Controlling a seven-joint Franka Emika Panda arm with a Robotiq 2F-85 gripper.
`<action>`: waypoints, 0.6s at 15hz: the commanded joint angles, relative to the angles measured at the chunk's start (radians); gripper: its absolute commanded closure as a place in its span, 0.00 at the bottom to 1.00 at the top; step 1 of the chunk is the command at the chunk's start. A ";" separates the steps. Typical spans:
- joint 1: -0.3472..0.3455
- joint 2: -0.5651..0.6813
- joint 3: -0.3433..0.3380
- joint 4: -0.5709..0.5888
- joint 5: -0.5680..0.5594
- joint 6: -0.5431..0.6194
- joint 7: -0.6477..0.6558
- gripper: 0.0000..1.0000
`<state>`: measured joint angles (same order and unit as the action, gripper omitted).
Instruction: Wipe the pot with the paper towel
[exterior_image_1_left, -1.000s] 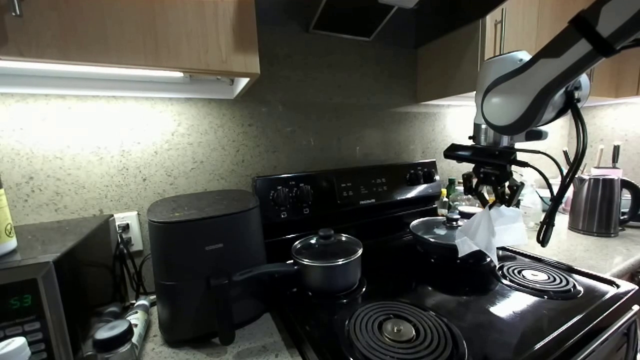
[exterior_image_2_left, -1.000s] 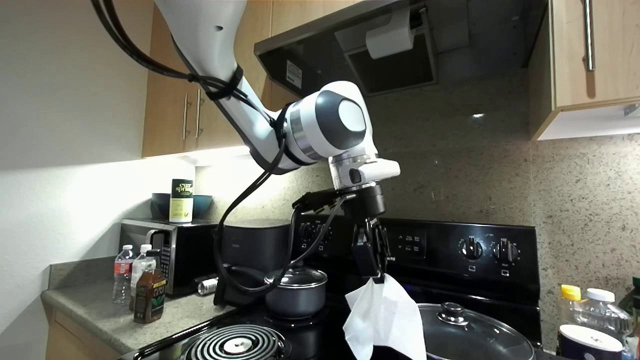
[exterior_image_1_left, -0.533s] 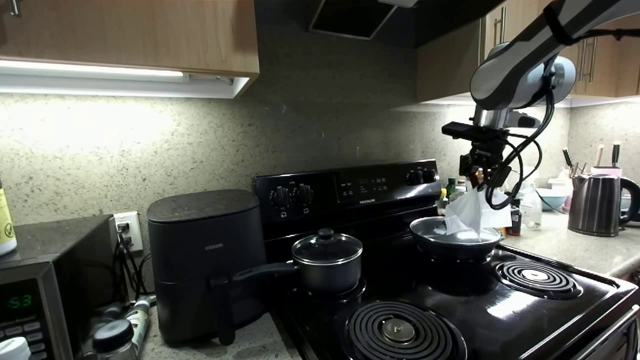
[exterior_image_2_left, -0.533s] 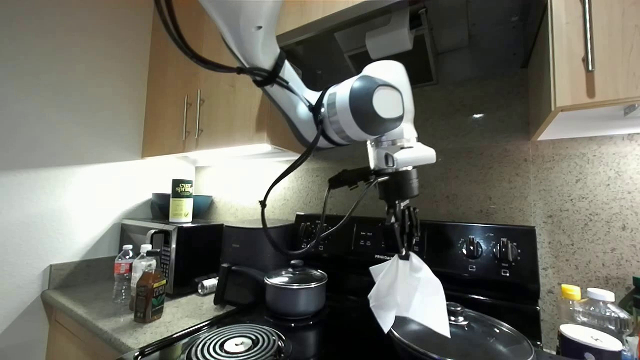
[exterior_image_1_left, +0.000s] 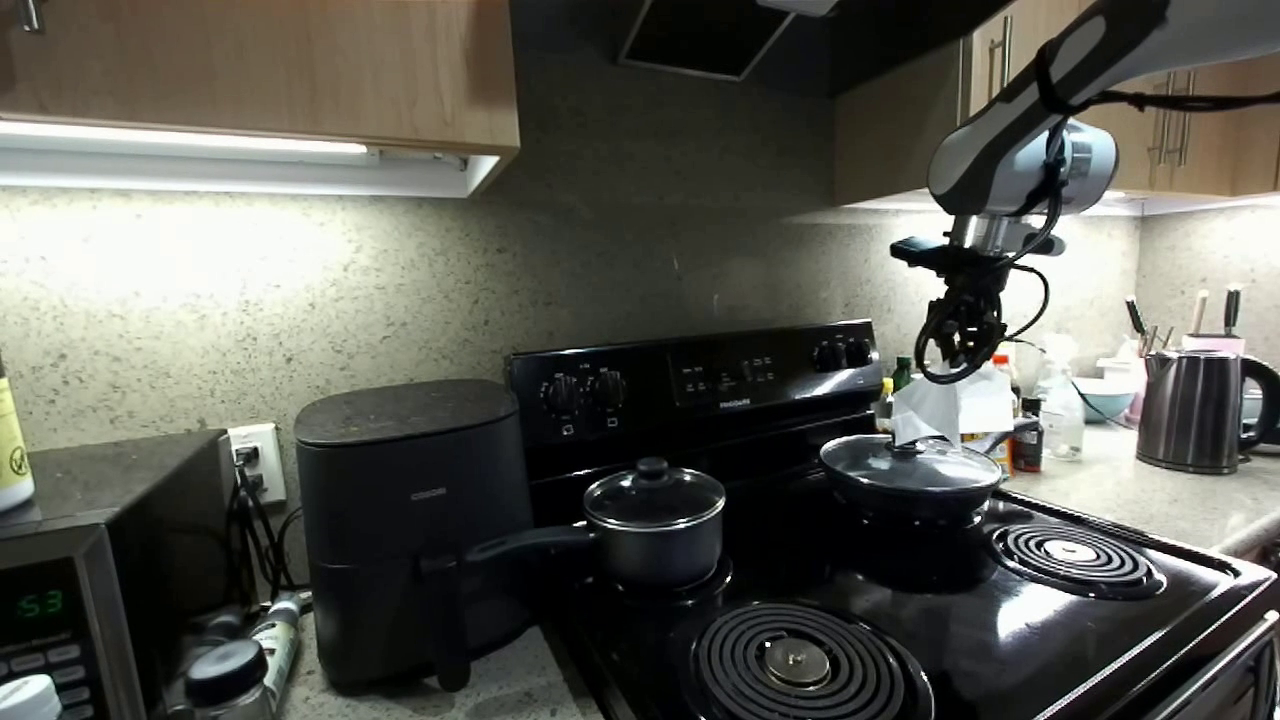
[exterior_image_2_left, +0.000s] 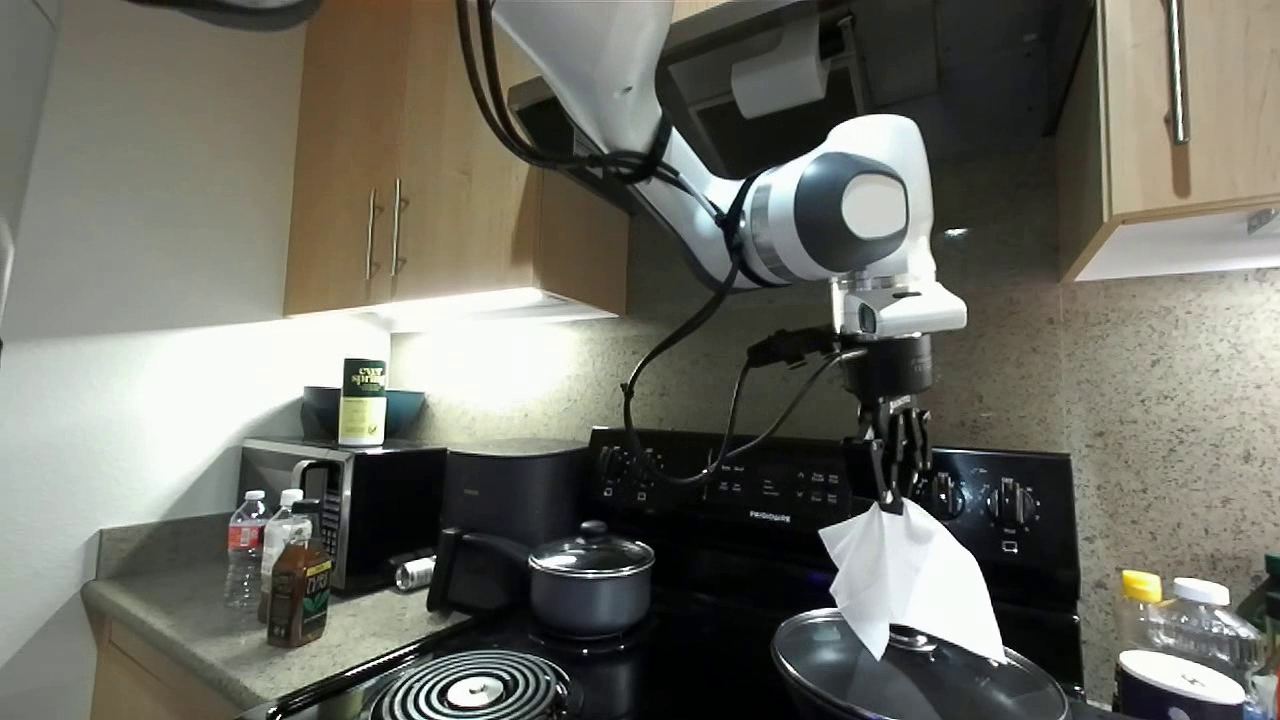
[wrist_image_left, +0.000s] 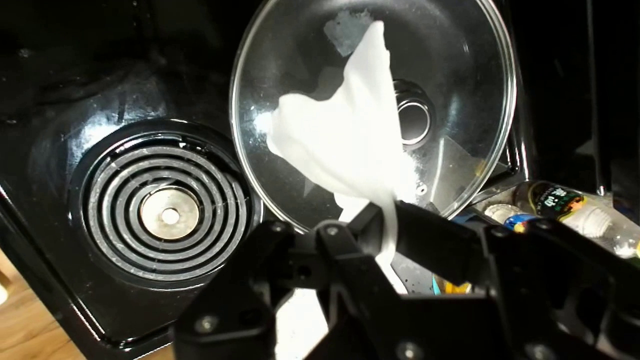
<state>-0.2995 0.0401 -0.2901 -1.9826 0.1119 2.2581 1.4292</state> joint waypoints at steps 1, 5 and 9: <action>0.004 0.003 -0.004 0.006 0.001 -0.004 0.001 0.93; 0.005 0.053 -0.012 0.035 -0.019 0.054 0.154 0.98; -0.014 0.121 -0.052 0.080 -0.012 0.087 0.265 0.98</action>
<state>-0.2988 0.1044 -0.3138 -1.9507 0.1054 2.3252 1.6090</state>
